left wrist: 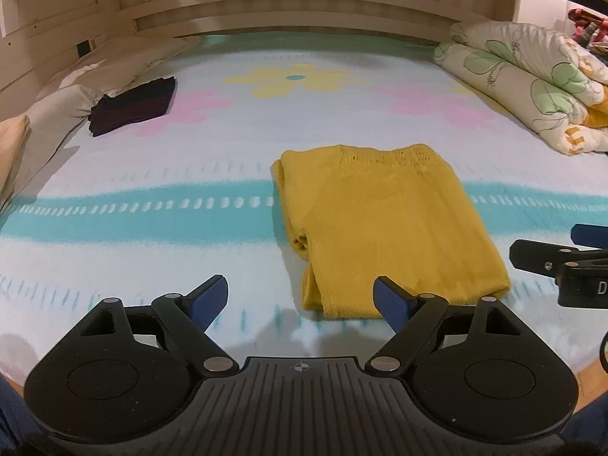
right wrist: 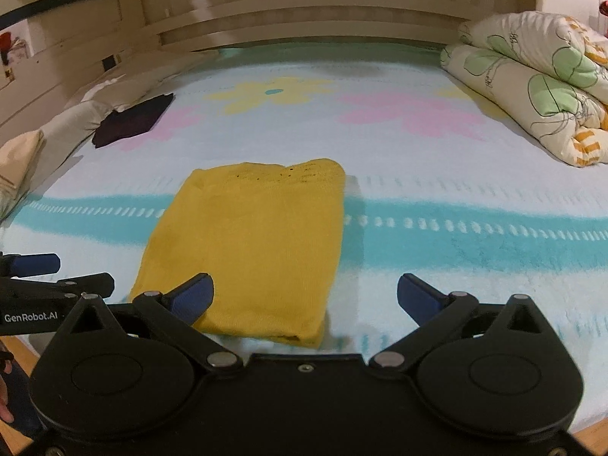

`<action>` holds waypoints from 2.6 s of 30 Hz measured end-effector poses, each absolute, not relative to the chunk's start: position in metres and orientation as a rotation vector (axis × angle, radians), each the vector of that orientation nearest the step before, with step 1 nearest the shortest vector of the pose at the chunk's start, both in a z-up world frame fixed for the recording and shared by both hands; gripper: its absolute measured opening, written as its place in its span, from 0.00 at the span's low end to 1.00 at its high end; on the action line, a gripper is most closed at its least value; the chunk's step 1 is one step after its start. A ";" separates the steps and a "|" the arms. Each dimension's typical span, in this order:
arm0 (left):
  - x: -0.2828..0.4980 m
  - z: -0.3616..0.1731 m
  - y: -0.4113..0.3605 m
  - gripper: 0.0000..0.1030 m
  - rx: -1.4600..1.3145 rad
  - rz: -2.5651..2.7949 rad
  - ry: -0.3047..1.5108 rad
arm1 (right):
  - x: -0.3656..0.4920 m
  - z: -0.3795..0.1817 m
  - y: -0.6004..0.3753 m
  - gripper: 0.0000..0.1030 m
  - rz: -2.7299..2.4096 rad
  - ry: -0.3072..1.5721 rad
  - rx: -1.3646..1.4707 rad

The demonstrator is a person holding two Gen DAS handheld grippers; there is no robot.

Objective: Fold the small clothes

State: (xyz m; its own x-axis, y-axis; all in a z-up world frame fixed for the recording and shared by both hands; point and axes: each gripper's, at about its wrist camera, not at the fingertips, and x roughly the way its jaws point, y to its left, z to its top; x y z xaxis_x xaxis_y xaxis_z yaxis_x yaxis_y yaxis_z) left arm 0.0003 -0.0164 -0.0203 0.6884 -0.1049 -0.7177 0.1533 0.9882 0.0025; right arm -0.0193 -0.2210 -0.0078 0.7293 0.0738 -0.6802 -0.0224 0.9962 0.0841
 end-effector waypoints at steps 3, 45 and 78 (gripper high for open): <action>-0.001 -0.020 -0.017 0.81 0.080 -0.132 0.793 | -0.020 -0.010 -0.217 1.00 0.062 0.753 0.060; -0.002 -0.025 -0.017 0.80 0.087 -0.101 0.830 | -0.015 -0.022 -0.213 1.00 0.040 0.814 0.089; 0.002 -0.028 -0.022 0.80 0.023 -0.080 0.871 | -0.015 -0.023 -0.215 1.00 0.032 0.817 0.100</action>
State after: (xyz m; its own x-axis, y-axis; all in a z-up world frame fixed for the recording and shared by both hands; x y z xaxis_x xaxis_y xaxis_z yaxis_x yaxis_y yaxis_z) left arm 0.0022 -0.0220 -0.0279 0.6410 -0.0607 -0.7652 0.0796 0.9968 -0.0124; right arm -0.0147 -0.2145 -0.0230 0.6839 0.0672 -0.7265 0.0098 0.9948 0.1013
